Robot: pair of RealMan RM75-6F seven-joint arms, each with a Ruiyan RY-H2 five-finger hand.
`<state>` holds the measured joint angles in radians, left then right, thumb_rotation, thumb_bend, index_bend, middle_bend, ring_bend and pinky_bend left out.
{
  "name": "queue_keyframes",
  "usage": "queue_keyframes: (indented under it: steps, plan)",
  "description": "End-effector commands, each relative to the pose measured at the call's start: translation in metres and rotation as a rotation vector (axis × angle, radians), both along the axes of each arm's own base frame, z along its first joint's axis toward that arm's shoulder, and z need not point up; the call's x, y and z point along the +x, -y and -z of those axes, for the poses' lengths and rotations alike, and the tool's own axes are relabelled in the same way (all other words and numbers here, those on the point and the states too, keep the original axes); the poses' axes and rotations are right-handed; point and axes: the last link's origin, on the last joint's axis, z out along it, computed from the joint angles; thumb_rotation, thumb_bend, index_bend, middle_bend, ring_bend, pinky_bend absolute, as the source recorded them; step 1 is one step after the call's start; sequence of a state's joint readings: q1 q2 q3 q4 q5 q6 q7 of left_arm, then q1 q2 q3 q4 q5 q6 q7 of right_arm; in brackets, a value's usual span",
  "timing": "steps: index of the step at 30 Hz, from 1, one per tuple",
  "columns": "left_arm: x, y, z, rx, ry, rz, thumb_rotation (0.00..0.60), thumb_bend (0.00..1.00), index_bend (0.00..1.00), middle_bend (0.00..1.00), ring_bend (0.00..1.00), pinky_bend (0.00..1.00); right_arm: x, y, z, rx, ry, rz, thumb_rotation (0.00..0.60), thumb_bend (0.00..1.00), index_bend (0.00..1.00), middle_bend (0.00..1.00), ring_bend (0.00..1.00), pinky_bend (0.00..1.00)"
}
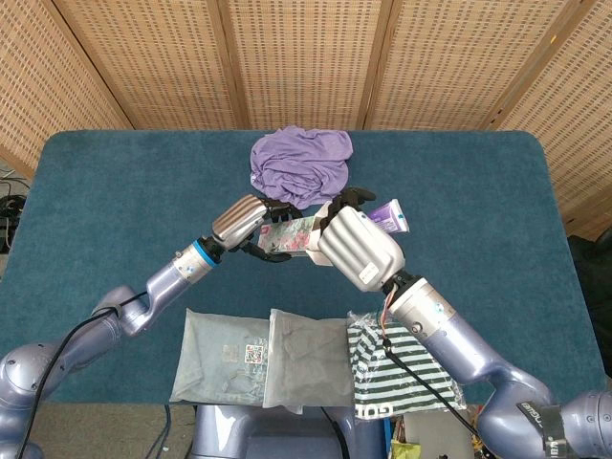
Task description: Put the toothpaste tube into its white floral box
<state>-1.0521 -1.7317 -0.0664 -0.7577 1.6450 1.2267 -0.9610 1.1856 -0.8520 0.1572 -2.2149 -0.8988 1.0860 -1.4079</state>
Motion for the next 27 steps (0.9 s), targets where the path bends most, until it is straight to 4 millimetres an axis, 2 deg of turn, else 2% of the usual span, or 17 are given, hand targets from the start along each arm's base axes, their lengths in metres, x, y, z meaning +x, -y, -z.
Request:
queue_keyframes:
  steps: [1, 2, 3, 5, 10, 13, 17, 22, 24, 25, 27]
  plan:
    - [0.003, 0.001, 0.002, -0.006, 0.002, -0.002, 0.6, 0.54, 0.56, 0.51, 0.48, 0.54, 0.002, -0.002, 0.0, -0.025, -0.032, -0.035, 0.6, 0.16, 0.23, 0.21, 0.3, 0.42]
    - [0.004, 0.001, 0.003, -0.009, 0.005, -0.003, 0.6, 0.54, 0.56, 0.51, 0.48, 0.54, 0.003, -0.003, 0.0, -0.042, -0.044, -0.05, 0.6, 0.05, 0.13, 0.11, 0.2, 0.32]
    - [0.005, 0.001, 0.004, -0.011, 0.008, -0.004, 0.6, 0.54, 0.56, 0.51, 0.48, 0.54, 0.003, -0.004, -0.001, -0.056, -0.049, -0.059, 0.6, 0.0, 0.05, 0.04, 0.11, 0.22]
    - [0.009, 0.002, 0.007, -0.022, 0.021, -0.013, 0.6, 0.54, 0.56, 0.51, 0.48, 0.54, 0.005, -0.008, -0.006, -0.115, -0.051, -0.089, 0.6, 0.0, 0.0, 0.0, 0.02, 0.15]
    - [0.012, 0.002, 0.01, -0.026, 0.038, -0.028, 0.6, 0.54, 0.56, 0.51, 0.48, 0.54, 0.004, -0.014, -0.009, -0.183, -0.045, -0.09, 0.6, 0.0, 0.0, 0.0, 0.0, 0.01]
    - [0.011, 0.002, 0.011, -0.027, 0.042, -0.032, 0.6, 0.54, 0.56, 0.51, 0.48, 0.54, 0.005, -0.015, -0.013, -0.203, -0.031, -0.086, 0.6, 0.0, 0.0, 0.0, 0.0, 0.0]
    - [0.007, 0.0, 0.009, -0.01, 0.025, -0.033, 0.6, 0.54, 0.56, 0.51, 0.48, 0.54, -0.001, -0.007, -0.028, -0.244, 0.028, -0.045, 0.6, 0.0, 0.0, 0.0, 0.0, 0.0]
    - [-0.012, -0.007, -0.002, 0.028, -0.057, -0.052, 0.6, 0.54, 0.56, 0.51, 0.48, 0.54, -0.035, 0.02, -0.053, -0.253, 0.125, 0.047, 0.6, 0.0, 0.0, 0.0, 0.0, 0.0]
    - [-0.028, -0.01, -0.008, 0.025, -0.124, -0.087, 0.6, 0.54, 0.56, 0.51, 0.48, 0.54, -0.059, 0.032, -0.064, -0.252, 0.182, 0.099, 0.6, 0.0, 0.0, 0.0, 0.0, 0.0]
    - [-0.033, -0.01, -0.01, 0.027, -0.145, -0.095, 0.6, 0.54, 0.56, 0.51, 0.48, 0.54, -0.066, 0.035, -0.066, -0.247, 0.2, 0.108, 0.6, 0.0, 0.0, 0.0, 0.0, 0.0]
    - [-0.052, -0.012, -0.014, 0.041, -0.246, -0.122, 0.6, 0.54, 0.56, 0.51, 0.48, 0.54, -0.094, 0.043, -0.07, -0.23, 0.254, 0.165, 0.6, 0.0, 0.0, 0.0, 0.0, 0.0]
